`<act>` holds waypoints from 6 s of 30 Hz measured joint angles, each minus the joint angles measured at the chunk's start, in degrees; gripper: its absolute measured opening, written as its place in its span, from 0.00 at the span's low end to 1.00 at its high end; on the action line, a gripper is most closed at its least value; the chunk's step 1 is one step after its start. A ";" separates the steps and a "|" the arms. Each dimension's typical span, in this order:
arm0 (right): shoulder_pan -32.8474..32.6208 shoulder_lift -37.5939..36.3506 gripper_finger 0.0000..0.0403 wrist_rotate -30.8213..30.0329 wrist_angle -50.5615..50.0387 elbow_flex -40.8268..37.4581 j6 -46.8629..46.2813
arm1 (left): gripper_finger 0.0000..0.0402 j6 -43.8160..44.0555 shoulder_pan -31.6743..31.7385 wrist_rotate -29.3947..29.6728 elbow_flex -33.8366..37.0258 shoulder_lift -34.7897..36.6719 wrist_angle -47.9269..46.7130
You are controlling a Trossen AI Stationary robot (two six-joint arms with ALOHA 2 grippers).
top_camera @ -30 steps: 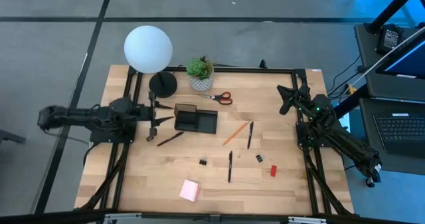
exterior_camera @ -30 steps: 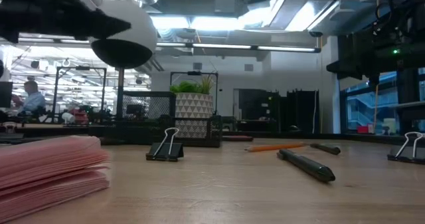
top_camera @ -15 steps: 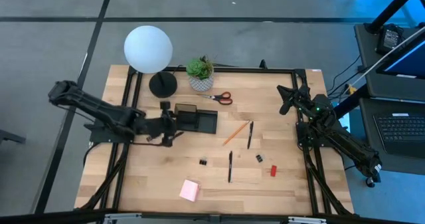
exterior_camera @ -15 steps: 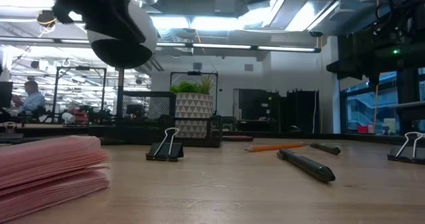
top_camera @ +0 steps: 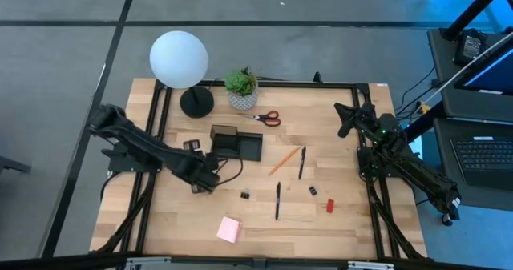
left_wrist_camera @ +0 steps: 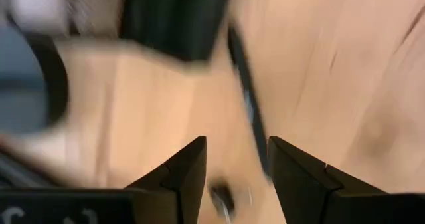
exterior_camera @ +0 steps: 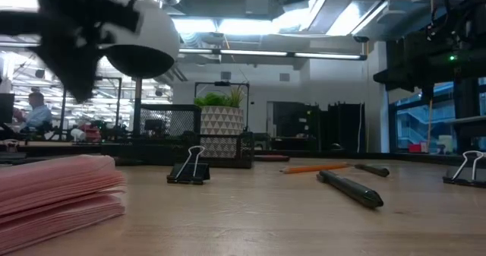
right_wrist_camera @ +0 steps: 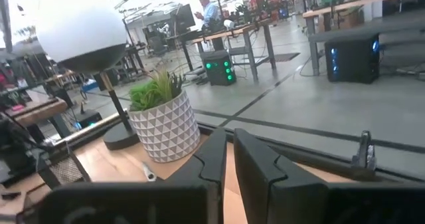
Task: Pick and place office supplies into organizer
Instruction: Put the black binder clip into the black desk organizer, then put the black pen into the black desk organizer
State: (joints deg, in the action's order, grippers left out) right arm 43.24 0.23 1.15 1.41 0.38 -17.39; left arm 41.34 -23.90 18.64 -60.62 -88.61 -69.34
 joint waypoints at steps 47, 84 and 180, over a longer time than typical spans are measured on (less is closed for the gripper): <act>-0.01 0.01 0.09 -0.02 1.42 0.00 -4.85 | 0.34 10.45 3.91 -13.23 5.31 -17.52 -5.20; 0.02 0.01 0.09 -0.02 1.67 -0.01 -4.63 | 0.01 3.48 3.87 -11.42 -3.82 -6.91 -11.74; 0.04 0.01 0.09 0.00 7.99 -0.01 -6.37 | 0.22 -28.63 26.29 -8.30 10.59 7.36 27.39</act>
State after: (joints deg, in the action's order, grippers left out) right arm 43.28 0.24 1.15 9.40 0.37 -23.76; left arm 12.71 2.39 10.34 -50.04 -81.25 -41.95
